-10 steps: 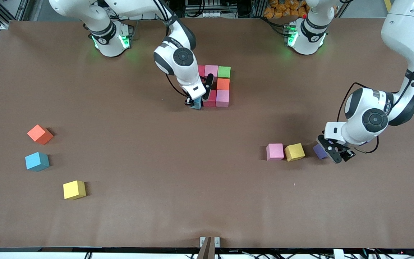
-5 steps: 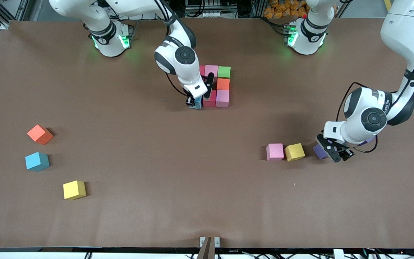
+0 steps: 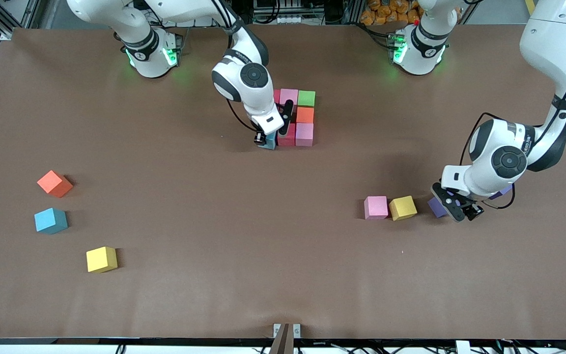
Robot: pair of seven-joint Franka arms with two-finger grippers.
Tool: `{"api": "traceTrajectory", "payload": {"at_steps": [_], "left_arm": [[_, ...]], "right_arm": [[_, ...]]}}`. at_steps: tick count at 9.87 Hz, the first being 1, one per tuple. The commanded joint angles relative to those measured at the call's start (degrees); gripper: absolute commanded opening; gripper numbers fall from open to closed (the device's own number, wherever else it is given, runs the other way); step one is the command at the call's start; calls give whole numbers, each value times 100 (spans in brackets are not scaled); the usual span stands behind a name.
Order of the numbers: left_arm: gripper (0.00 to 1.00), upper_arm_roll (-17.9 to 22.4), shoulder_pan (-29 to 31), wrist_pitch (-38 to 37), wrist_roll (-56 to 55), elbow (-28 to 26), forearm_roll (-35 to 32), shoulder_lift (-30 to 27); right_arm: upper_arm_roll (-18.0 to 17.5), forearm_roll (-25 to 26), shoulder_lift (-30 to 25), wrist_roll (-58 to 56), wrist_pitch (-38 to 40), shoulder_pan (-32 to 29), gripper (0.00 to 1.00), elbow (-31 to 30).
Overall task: Form number 2 with 11 blocks
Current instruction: 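Open the right gripper to release the cyan cube at the column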
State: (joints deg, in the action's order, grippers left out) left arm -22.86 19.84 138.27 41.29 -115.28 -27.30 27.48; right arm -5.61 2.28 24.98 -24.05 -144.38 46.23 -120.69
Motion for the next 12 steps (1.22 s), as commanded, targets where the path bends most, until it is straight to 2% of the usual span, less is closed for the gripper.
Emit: {"api": "traceTrajectory", "payload": {"at_steps": [1,5,6,7,8,12], "left_arm": [[100,-43,73,182,-33,-74,-161,20],[100,-34,73,261,-42,-82,-161,55],[100,-34,73,288,-51,-74,-161,90],[100,-34,73,314,-51,-74,-161,108],[100,-34,73,384,-51,-74,-161,152],[100,-34,46,472,-51,-12,-205,231]], "right_arm": [[42,98,253,312,-20,219,24,116],[42,80,271,383,-2,343,24,125],[42,63,306,409,-11,343,47,151],[42,62,332,566,-20,343,90,160],[42,62,367,577,-11,343,100,212],[33,62,324,638,6,361,100,274]]}}
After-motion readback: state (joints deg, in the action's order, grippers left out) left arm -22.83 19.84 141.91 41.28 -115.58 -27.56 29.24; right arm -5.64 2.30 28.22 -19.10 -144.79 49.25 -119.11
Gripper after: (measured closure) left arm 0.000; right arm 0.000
